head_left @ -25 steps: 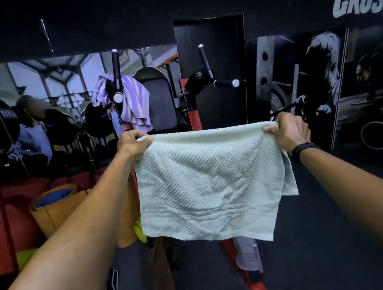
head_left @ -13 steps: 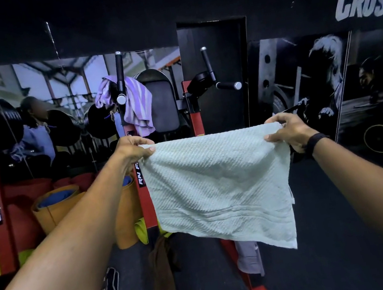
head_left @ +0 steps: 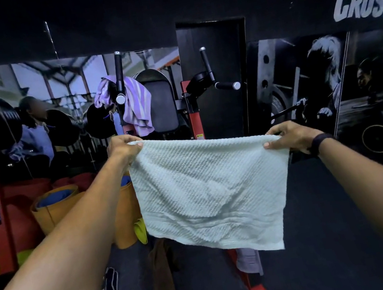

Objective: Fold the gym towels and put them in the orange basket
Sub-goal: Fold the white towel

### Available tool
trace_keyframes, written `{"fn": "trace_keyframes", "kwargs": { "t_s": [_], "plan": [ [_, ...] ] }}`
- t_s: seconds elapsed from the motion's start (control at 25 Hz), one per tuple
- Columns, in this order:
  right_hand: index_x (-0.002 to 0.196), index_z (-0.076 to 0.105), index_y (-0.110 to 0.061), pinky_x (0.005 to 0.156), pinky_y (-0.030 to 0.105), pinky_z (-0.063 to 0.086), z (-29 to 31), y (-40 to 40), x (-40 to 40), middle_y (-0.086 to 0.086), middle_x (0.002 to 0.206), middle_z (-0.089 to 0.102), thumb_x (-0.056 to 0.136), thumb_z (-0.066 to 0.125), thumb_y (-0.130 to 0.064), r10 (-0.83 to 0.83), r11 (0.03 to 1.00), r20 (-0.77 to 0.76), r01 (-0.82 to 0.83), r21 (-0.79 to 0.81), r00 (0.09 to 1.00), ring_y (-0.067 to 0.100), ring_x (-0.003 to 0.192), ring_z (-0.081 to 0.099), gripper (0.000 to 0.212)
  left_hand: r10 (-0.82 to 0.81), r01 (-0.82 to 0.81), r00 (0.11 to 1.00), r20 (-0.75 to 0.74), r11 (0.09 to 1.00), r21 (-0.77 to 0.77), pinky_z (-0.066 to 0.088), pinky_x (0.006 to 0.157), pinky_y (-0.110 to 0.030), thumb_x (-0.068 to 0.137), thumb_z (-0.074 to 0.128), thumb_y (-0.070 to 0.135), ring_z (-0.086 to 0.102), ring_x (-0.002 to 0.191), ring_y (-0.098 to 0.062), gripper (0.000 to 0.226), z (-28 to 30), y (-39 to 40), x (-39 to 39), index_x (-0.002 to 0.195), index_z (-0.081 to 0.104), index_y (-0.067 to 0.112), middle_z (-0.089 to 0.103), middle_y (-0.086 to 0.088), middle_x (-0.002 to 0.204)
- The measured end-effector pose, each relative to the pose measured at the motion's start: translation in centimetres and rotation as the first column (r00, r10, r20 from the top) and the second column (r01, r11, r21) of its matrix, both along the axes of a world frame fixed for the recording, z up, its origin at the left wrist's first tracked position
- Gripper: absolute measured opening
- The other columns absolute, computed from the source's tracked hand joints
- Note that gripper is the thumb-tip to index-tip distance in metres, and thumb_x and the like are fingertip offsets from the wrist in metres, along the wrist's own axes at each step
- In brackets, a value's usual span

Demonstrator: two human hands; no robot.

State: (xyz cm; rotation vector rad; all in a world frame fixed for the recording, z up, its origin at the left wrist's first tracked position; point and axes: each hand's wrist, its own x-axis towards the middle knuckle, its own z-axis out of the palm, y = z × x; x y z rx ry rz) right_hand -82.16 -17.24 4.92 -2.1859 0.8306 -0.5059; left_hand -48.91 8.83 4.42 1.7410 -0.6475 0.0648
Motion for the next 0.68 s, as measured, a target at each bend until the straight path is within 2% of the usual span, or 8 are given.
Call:
{"fn": "trace_keyframes", "kwargs": {
  "t_s": [0.08, 0.16, 0.28, 0.36, 0.44, 0.52, 0.6, 0.68],
  "plan": [
    [0.082, 0.067, -0.007, 0.073, 0.031, 0.049, -0.8, -0.5, 0.6, 0.007, 0.082, 0.064, 0.081, 0.076, -0.016, -0.107, 0.982, 0.078, 0.117, -0.149, 0.991, 0.026, 0.085, 0.061, 0.013, 0.006, -0.01, 0.998, 0.063, 0.998, 0.069, 0.053, 0.071, -0.031, 0.078, 0.078, 0.014, 0.061, 0.086, -0.023, 0.014, -0.2, 0.1, 0.0, 0.088, 0.074, 0.006, 0.068, -0.01, 0.093],
    [0.072, 0.065, -0.013, 0.059, 0.024, 0.039, -1.1, -0.3, 0.9, 0.001, 0.072, 0.058, 0.081, 0.077, -0.019, -0.231, 0.936, 0.181, 0.269, -0.226, 0.956, 0.019, 0.079, 0.054, 0.016, -0.003, -0.022, 0.992, 0.129, 0.982, 0.188, 0.048, 0.079, -0.027, 0.073, 0.083, 0.016, 0.06, 0.095, -0.02, 0.026, -0.4, 0.2, 0.1, 0.094, 0.074, 0.003, 0.067, -0.008, 0.098],
    [0.077, 0.068, -0.007, 0.054, 0.022, 0.038, -0.7, 0.2, 0.9, 0.002, 0.071, 0.058, 0.077, 0.08, -0.023, -0.305, 0.913, 0.331, 0.373, -0.165, 0.893, 0.014, 0.067, 0.052, 0.019, 0.027, -0.074, 0.987, 0.156, 0.951, 0.301, 0.039, 0.074, -0.024, 0.073, 0.084, 0.022, 0.059, 0.099, -0.022, 0.033, -0.6, 0.5, 0.1, 0.096, 0.073, 0.002, 0.066, -0.01, 0.102],
    [0.08, 0.068, -0.007, 0.061, 0.027, 0.046, -0.7, 0.1, 0.8, 0.004, 0.076, 0.062, 0.077, 0.081, -0.027, -0.278, 0.934, 0.386, 0.342, -0.106, 0.879, 0.015, 0.07, 0.055, 0.024, 0.057, -0.115, 0.983, 0.177, 0.934, 0.338, 0.04, 0.073, -0.027, 0.077, 0.08, 0.031, 0.059, 0.098, -0.027, 0.032, -0.7, 0.7, 0.3, 0.09, 0.071, 0.004, 0.065, -0.012, 0.099],
    [0.08, 0.065, -0.009, 0.066, 0.033, 0.05, -0.7, 0.2, 0.7, 0.006, 0.081, 0.064, 0.08, 0.078, -0.025, -0.17, 0.973, 0.447, 0.22, -0.063, 0.878, 0.018, 0.075, 0.059, 0.021, 0.02, -0.062, 0.99, 0.138, 0.948, 0.312, 0.039, 0.069, -0.03, 0.082, 0.074, 0.034, 0.053, 0.083, -0.024, 0.028, -0.7, 1.0, 0.2, 0.08, 0.064, 0.008, 0.056, -0.011, 0.086],
    [0.081, 0.059, -0.014, 0.062, 0.026, 0.053, -0.3, 0.7, -0.1, 0.005, 0.084, 0.063, 0.084, 0.072, -0.015, -0.041, 0.998, 0.507, 0.011, 0.063, 0.861, 0.015, 0.074, 0.062, 0.013, -0.171, 0.167, 0.985, 0.006, 0.968, 0.188, 0.037, 0.062, -0.029, 0.089, 0.067, 0.029, 0.047, 0.075, -0.022, 0.027, -0.8, 1.4, 0.0, 0.077, 0.057, 0.007, 0.05, -0.009, 0.077],
    [0.078, 0.058, -0.017, 0.059, 0.023, 0.054, 0.1, 1.3, -1.0, 0.002, 0.082, 0.065, 0.081, 0.071, -0.013, 0.032, 0.953, 0.494, -0.176, 0.248, 0.869, 0.013, 0.07, 0.064, 0.015, -0.309, 0.313, 0.948, -0.077, 0.948, 0.05, 0.037, 0.052, -0.024, 0.094, 0.06, 0.022, 0.046, 0.065, -0.02, 0.025, -0.9, 1.9, -0.4, 0.075, 0.053, 0.007, 0.051, -0.006, 0.067],
    [0.064, 0.053, -0.018, 0.055, 0.023, 0.051, 0.0, 1.6, -1.2, 0.0, 0.071, 0.063, 0.077, 0.077, -0.015, 0.019, 0.975, 0.408, -0.107, 0.193, 0.913, 0.012, 0.063, 0.061, 0.027, -0.307, 0.307, 0.946, -0.104, 0.952, -0.015, 0.038, 0.045, -0.019, 0.094, 0.06, 0.022, 0.047, 0.058, -0.018, 0.027, -0.9, 2.0, -0.5, 0.073, 0.054, 0.006, 0.054, -0.004, 0.061]
  ]
}}
